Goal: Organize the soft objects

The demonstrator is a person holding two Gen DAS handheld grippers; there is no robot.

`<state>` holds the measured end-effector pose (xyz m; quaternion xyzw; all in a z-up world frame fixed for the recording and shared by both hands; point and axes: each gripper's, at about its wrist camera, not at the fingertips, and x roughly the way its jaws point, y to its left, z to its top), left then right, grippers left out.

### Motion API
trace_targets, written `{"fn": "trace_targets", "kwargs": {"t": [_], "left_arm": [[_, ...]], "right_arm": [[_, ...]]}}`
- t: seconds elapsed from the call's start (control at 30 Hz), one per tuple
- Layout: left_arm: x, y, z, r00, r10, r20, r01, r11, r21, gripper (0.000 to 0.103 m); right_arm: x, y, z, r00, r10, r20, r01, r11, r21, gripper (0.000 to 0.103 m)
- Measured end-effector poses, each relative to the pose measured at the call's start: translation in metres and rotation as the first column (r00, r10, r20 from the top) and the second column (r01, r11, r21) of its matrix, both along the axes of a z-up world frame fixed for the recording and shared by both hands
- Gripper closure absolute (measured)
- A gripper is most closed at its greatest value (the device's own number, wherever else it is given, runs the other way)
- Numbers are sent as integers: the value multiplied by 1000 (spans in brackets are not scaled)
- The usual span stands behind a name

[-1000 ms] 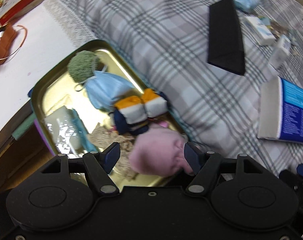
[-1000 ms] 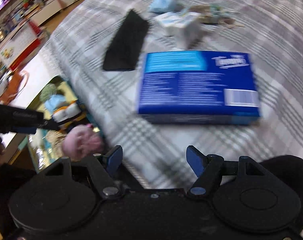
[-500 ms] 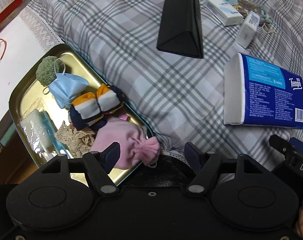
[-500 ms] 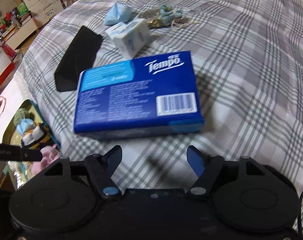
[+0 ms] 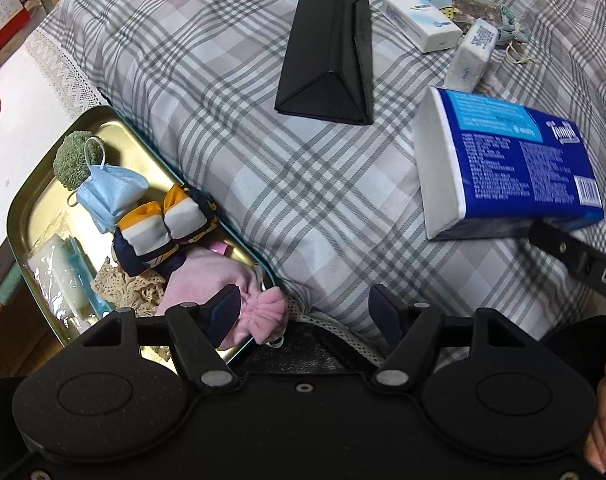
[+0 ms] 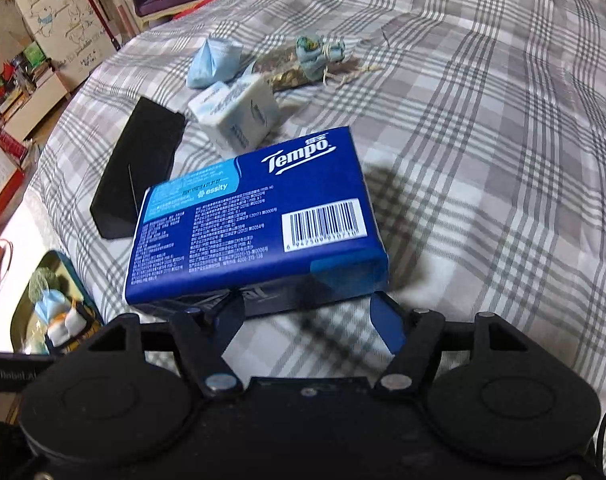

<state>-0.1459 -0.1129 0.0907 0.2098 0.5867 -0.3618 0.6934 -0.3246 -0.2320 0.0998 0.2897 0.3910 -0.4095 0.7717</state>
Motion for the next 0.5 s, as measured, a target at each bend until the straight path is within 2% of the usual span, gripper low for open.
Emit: {"fn": "trace_targets", "kwargs": {"t": [0.3, 0.5], "left_arm": [[-5, -10, 4, 1000, -21, -8, 21, 1000, -10, 36], [-7, -16, 6, 999, -37, -7, 37, 999, -10, 36]], "right_arm": [[-17, -7, 11, 999, -34, 10, 34, 999, -18, 34], [-36, -14, 22, 996, -82, 48, 83, 996, -18, 34]]}}
